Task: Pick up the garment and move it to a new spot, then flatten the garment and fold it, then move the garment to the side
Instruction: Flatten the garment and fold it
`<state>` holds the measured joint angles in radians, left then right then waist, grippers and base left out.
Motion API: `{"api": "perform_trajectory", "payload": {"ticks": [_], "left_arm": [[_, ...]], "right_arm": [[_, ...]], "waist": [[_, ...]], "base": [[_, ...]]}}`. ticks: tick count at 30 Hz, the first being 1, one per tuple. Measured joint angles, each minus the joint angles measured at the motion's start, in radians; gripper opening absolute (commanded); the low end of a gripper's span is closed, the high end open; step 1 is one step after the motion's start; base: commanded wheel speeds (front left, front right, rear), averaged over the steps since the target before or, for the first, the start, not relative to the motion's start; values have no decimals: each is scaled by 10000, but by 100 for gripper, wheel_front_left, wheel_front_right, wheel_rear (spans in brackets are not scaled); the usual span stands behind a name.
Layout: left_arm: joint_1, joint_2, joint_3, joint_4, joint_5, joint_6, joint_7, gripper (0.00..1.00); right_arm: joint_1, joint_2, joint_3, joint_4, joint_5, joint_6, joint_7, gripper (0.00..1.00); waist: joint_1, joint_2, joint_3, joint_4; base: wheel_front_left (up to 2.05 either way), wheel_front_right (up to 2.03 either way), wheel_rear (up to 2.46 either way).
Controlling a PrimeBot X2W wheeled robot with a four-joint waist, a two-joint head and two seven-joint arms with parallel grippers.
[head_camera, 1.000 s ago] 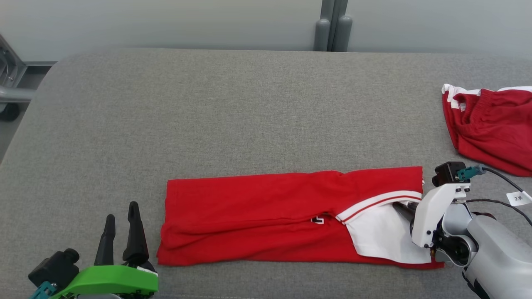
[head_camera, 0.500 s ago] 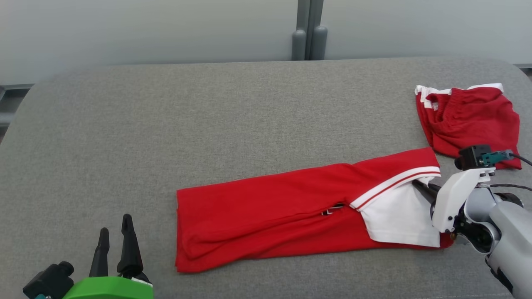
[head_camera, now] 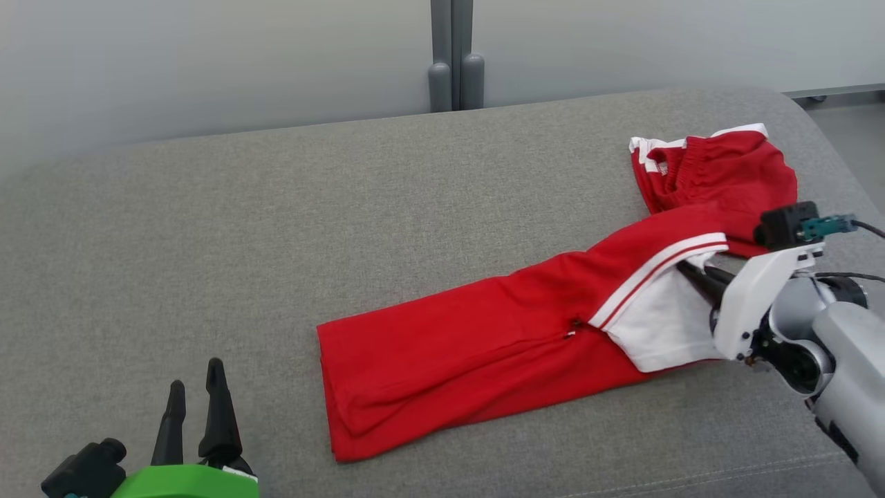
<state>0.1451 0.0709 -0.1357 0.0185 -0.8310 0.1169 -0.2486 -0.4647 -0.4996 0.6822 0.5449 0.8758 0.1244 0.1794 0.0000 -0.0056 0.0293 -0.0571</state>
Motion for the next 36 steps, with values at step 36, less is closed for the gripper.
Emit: {"api": "perform_trajectory", "payload": {"ticks": [36], "left_arm": [[-50, -180, -1051, 272, 2, 67, 192, 100]], "right_arm": [[-274, 2857, 2468, -512, 514, -215, 410, 0]], "waist": [[0, 0, -343, 1866]], "base": [[0, 0, 0]]}}
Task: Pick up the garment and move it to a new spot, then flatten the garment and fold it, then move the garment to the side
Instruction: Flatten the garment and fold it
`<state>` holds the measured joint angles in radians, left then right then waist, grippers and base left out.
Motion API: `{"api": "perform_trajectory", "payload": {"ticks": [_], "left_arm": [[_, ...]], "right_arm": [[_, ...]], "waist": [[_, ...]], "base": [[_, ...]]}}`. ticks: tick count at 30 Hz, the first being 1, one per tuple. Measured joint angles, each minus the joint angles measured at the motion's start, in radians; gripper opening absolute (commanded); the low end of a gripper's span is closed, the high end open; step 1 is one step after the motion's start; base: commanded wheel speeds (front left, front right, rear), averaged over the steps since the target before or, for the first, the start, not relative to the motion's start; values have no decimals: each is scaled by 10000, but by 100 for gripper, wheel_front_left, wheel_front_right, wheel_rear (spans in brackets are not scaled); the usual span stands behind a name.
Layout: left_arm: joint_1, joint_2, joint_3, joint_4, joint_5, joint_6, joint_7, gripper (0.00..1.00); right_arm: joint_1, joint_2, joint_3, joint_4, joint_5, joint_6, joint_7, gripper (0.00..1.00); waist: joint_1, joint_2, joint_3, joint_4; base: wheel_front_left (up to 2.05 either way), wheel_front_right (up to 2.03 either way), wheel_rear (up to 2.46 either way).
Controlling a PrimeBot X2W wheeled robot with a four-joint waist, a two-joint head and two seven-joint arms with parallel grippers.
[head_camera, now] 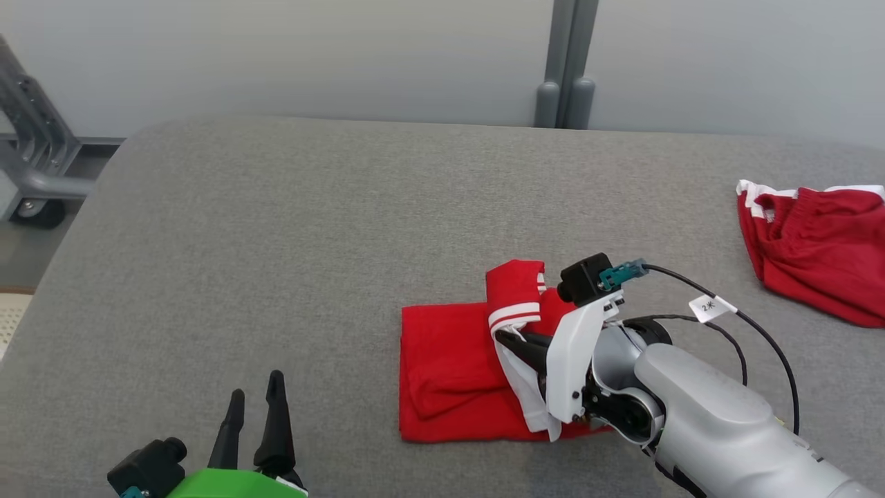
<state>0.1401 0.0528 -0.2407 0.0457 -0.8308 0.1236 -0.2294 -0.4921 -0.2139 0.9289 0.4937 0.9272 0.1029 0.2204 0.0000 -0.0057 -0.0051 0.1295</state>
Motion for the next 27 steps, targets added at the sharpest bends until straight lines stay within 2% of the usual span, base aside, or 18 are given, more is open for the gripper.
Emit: {"api": "perform_trajectory", "payload": {"ticks": [11, 12, 13, 14, 15, 21, 27], "left_arm": [[-134, -13, -499, 165, -13, 0, 48, 100], [-151, -13, -502, 174, -15, 0, 48, 100], [-155, -12, -500, 198, -15, 0, 48, 100], [-155, -13, -500, 224, -15, 0, 48, 100], [-155, -13, -493, 247, -15, 0, 46, 100], [-128, -10, -128, 286, -121, 0, -4, 100], [-113, -13, 13, 263, -121, 0, -8, 100]], "right_arm": [[-319, 430, -40, 1511, -12, -339, -42, 0], [-350, 489, -36, 1628, -25, -343, -42, 7], [-364, 535, -33, 1753, -35, -357, -46, 30], [-373, 585, -27, 1862, -38, -372, -86, 68], [-384, 650, -23, 1962, -38, -422, -96, 100], [-839, 1191, 94, 2224, -44, -295, -265, 100], [-1259, 1181, -105, 2274, -46, -161, -564, 100]], "waist": [[0, 0, -22, 1151], [0, 0, -30, 1245], [0, 0, -39, 1331], [0, 0, -52, 1411], [0, 0, -67, 1486], [0, 0, -233, 1609], [0, 0, -311, 1321]], "base": [[0, 0, 0], [0, 0, 0], [0, 0, 0], [0, 0, 0], [0, 0, 0], [0, 0, 0], [0, 0, 0]]}}
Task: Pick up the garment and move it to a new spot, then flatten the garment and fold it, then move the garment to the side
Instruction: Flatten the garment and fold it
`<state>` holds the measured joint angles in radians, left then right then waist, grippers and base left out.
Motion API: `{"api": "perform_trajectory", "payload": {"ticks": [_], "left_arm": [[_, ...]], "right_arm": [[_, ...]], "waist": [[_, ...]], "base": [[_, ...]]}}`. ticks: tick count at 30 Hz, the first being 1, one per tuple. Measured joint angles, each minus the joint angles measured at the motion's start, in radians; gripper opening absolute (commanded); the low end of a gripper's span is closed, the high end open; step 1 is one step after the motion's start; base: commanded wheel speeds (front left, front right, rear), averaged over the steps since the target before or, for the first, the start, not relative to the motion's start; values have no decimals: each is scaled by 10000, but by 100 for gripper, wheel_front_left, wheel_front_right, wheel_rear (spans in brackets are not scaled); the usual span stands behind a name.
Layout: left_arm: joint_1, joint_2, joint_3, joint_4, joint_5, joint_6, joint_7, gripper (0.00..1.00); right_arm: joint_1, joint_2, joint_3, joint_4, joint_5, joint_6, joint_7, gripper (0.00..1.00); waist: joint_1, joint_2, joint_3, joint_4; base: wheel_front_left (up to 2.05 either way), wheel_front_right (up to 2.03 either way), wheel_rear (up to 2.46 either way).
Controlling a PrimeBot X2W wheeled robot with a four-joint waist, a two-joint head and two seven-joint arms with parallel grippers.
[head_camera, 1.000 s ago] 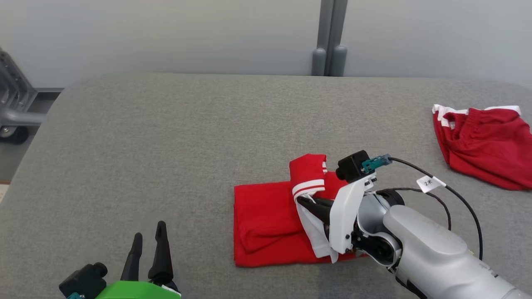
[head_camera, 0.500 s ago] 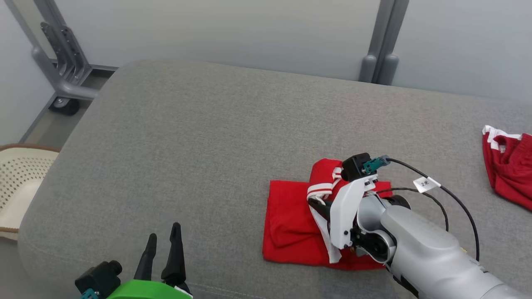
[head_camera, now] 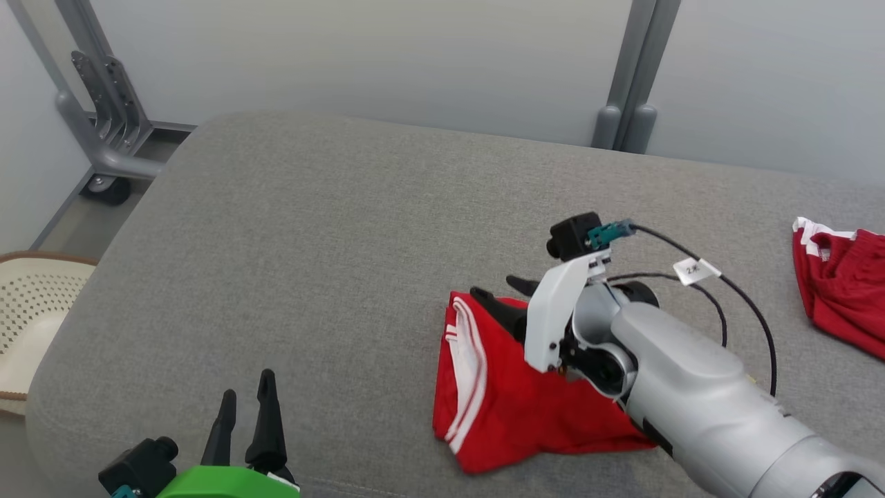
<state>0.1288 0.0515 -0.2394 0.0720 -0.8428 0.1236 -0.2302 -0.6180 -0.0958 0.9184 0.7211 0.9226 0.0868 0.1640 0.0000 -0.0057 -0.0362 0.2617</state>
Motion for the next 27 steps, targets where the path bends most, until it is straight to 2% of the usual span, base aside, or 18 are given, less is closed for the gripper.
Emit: {"api": "perform_trajectory", "payload": {"ticks": [5, 12, 16, 27], "left_arm": [[12, -2, 100, -121, 0, 2, -10, 100], [160, -4, 194, -203, 0, 2, -58, 100], [167, -4, 261, -247, 2, 2, -86, 100], [185, -6, 155, -533, 31, 2, -86, 100]], "right_arm": [[-707, -176, -616, -48, 56, 94, -476, 100], [-755, -1471, -1034, 240, 249, 176, -713, 100], [-54, -1883, -970, 428, 487, 221, -648, 100], [1551, -1887, -941, 401, 1344, 278, -487, 100]], "waist": [[0, 0, -45, -321], [0, 0, -99, -819], [0, 0, -97, -1100], [0, 0, 299, -1662]], "base": [[0, 0, 0], [0, 0, 0], [0, 0, 0], [0, 0, 0]]}}
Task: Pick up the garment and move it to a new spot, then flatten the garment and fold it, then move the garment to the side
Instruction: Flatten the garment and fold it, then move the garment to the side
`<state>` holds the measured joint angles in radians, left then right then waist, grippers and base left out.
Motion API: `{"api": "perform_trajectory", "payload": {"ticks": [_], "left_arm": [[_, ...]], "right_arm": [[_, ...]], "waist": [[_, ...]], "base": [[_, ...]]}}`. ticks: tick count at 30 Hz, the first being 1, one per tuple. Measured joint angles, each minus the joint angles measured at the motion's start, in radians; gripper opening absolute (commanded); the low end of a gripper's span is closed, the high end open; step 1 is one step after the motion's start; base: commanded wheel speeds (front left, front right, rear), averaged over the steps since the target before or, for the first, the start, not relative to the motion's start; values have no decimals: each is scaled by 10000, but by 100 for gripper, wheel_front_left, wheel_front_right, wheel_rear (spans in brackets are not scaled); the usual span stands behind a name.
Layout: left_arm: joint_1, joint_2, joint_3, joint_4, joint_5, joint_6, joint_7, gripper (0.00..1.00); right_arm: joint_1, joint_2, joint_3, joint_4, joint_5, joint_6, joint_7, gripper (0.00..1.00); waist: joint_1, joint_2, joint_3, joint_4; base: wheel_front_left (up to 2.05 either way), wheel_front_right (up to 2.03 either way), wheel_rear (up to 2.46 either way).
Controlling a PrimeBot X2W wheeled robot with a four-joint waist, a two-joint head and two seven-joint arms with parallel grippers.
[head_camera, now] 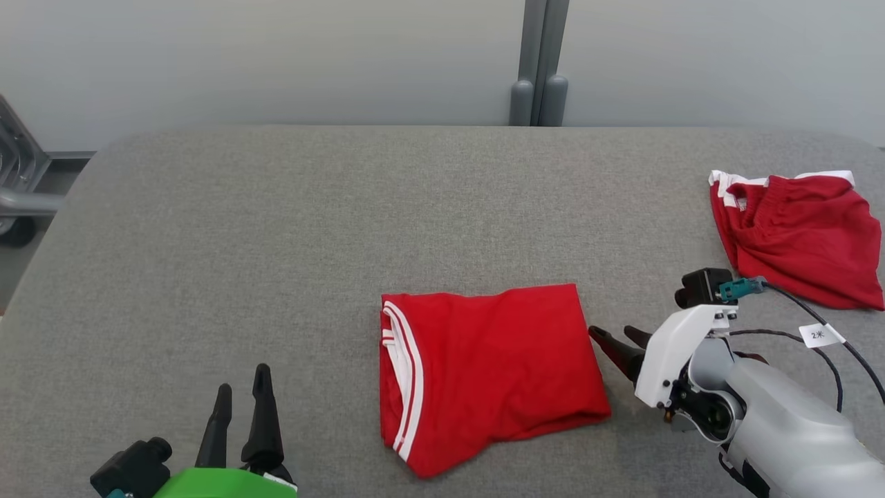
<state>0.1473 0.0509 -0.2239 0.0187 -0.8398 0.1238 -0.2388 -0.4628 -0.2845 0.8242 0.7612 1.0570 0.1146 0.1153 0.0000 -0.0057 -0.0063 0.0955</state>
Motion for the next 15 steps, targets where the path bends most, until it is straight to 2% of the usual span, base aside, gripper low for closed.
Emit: {"api": "perform_trajectory", "payload": {"ticks": [7, 15], "left_arm": [[-52, -2, -165, -36, 107, 0, 15, 100], [-295, -4, -268, -23, 188, 0, 17, 100]], "right_arm": [[34, -15, -107, -56, 332, 84, -13, 100], [216, -10, -186, -201, 842, 84, 180, 100]], "waist": [[0, 0, 459, -27], [0, 0, 756, 377]], "base": [[0, 0, 0], [0, 0, 0]]}}
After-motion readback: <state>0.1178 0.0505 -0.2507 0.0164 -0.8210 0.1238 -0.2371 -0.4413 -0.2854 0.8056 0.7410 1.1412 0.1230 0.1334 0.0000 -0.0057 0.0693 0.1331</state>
